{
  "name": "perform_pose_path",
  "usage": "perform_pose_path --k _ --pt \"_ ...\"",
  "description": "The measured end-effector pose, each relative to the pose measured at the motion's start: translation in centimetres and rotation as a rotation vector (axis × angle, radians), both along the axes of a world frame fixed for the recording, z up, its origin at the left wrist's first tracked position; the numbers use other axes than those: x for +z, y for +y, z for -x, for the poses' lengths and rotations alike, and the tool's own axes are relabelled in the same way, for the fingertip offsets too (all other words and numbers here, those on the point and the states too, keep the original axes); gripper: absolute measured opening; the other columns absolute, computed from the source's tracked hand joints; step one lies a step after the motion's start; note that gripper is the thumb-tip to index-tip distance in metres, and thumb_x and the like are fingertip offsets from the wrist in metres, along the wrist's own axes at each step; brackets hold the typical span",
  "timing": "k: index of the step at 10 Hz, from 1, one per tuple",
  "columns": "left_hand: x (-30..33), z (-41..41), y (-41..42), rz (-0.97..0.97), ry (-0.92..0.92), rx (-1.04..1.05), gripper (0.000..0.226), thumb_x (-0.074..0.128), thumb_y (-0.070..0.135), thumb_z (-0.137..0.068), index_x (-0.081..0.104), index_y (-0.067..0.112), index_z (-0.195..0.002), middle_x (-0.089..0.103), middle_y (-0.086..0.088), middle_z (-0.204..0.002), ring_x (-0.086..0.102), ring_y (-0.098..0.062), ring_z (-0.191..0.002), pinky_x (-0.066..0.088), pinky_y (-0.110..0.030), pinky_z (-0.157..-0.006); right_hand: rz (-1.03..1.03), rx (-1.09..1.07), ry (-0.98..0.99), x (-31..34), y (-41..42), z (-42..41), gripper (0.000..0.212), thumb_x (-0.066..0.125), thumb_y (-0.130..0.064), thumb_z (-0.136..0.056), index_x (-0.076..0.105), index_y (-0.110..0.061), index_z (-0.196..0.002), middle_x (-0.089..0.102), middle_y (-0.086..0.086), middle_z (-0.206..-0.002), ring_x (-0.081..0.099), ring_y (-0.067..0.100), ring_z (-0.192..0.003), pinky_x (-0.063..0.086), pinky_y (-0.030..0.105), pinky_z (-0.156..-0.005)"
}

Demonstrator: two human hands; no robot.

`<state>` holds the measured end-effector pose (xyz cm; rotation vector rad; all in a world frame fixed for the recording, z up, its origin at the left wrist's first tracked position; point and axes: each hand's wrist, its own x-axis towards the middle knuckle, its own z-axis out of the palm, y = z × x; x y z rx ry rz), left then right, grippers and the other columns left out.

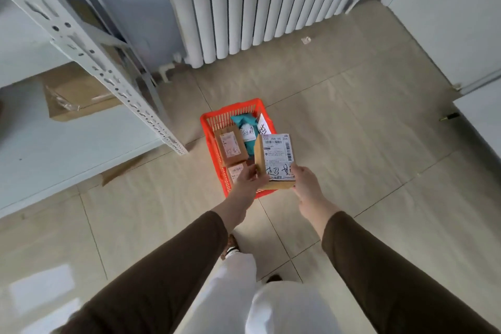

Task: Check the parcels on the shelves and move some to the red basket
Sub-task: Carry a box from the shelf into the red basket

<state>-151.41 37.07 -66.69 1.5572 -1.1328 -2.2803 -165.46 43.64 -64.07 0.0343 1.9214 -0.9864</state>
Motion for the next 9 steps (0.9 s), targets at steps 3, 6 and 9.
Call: perform_pose_path --k 3,6,9 --pt "-15.3 5.0 -0.9 0.023 -0.202 -0.011 0.051 0.069 0.017 -0.097 0.049 0.018 -0.144 0.063 0.0 -0.131 0.062 -0.025 -0.119 0.056 -0.037 -0.096 -0.102 0.222 0.047 -14.9 -2.8 5.1 0.03 0.047 -0.021 -0.105 0.062 -0.01 -0.129 0.071 0.007 -0.12 0.069 0.025 -0.105 0.052 0.023 -0.067" --pt "-33.2 9.0 -2.3 -0.044 -0.319 0.075 0.051 0.073 0.018 -0.092 0.05 0.022 -0.137 0.071 -0.005 -0.119 0.073 -0.039 -0.105 0.059 -0.056 -0.092 -0.198 0.464 0.05 -32.9 -6.2 10.2 0.035 0.05 -0.016 -0.105 0.06 -0.002 -0.135 0.064 0.021 -0.134 0.062 0.04 -0.123 0.053 0.044 -0.097" --pt "-46.4 10.7 -2.8 0.037 -0.452 -0.025 0.052 0.066 0.026 -0.099 0.05 0.026 -0.148 0.07 -0.005 -0.121 0.076 -0.034 -0.097 0.064 -0.052 -0.082 -0.317 0.661 0.038 -48.4 -7.4 12.0 0.041 0.045 -0.006 -0.102 0.052 0.0 -0.142 0.057 0.023 -0.142 0.056 0.038 -0.13 0.048 0.042 -0.103"
